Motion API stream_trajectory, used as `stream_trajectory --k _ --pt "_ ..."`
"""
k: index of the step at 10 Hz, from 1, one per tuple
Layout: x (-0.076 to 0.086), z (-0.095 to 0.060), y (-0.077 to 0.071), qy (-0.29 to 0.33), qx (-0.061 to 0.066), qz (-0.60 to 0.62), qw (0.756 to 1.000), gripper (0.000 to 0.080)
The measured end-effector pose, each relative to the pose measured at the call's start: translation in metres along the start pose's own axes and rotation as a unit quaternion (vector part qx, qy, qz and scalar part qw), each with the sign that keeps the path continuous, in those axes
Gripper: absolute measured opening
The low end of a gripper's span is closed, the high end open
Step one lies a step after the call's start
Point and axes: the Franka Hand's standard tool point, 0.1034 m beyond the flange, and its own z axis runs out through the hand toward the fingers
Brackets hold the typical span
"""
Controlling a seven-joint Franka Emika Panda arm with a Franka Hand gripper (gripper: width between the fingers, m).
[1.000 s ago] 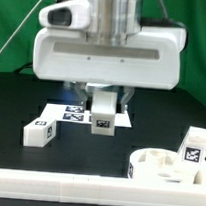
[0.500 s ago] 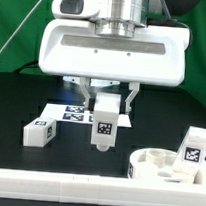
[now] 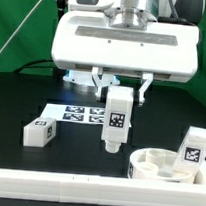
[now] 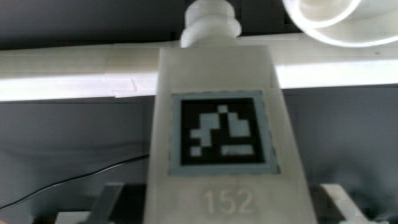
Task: Assemble stool
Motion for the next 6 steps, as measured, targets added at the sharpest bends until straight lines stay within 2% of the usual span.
stream_trajectory --k 2,3,6 --pt "0.0 0.0 -0.001 0.0 0.001 -0.001 1.0 0.0338" --pt "-0.001 0.0 -0.007 0.002 0.004 0.002 1.0 0.0338" --pt "0.014 0.003 -0.047 0.013 0.025 -0.005 1.0 0.0338"
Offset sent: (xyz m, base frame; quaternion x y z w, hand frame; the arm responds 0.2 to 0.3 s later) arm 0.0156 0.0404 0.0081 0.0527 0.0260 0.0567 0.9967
